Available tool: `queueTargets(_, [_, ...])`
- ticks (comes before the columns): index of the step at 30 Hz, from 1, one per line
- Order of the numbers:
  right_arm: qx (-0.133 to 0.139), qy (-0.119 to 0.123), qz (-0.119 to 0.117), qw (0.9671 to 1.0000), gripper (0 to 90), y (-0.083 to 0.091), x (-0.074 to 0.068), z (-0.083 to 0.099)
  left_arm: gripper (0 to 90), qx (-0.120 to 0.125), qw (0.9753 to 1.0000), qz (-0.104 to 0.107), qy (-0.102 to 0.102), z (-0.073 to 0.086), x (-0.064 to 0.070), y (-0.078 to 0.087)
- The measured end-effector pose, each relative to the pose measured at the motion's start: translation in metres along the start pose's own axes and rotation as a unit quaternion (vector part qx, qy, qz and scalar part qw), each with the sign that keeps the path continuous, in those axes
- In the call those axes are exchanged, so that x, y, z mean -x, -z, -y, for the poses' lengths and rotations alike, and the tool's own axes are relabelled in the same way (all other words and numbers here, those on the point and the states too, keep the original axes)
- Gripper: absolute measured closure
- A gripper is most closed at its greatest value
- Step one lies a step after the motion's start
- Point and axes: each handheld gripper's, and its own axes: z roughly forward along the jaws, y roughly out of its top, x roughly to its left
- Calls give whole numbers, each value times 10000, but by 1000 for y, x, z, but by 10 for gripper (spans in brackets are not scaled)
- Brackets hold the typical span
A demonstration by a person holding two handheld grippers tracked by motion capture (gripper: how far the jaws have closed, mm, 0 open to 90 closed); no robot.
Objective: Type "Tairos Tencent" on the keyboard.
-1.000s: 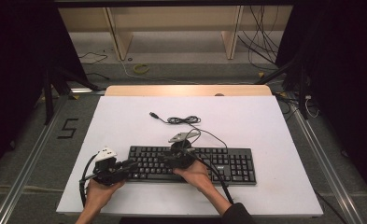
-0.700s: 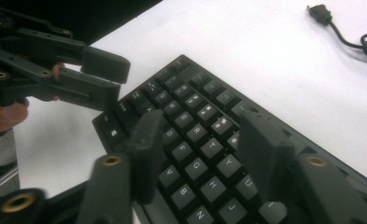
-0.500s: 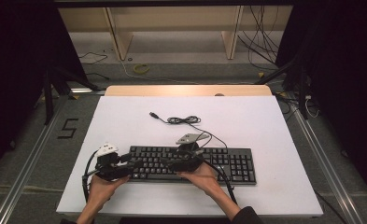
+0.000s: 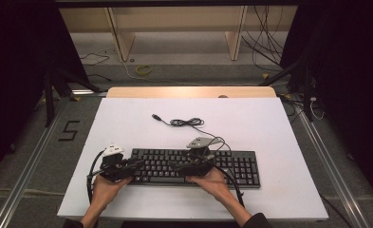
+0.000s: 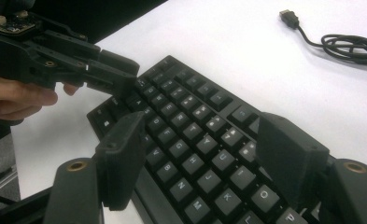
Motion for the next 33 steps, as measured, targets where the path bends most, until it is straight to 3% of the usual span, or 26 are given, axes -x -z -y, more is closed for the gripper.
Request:
queueTargets(12, [42,-30,86,9999,329,7,6,3,890,-334,9992,-47,-216,0,3,-9])
queueTargets(23, [25,-30,101,9999,327,8,7,3,895,-545,9981,-72,-280,1,3,-14])
queueTargets(33, [3,-41,144,9999,335,7,8,4,893,-537,9980,-101,-318,2,5,-13])
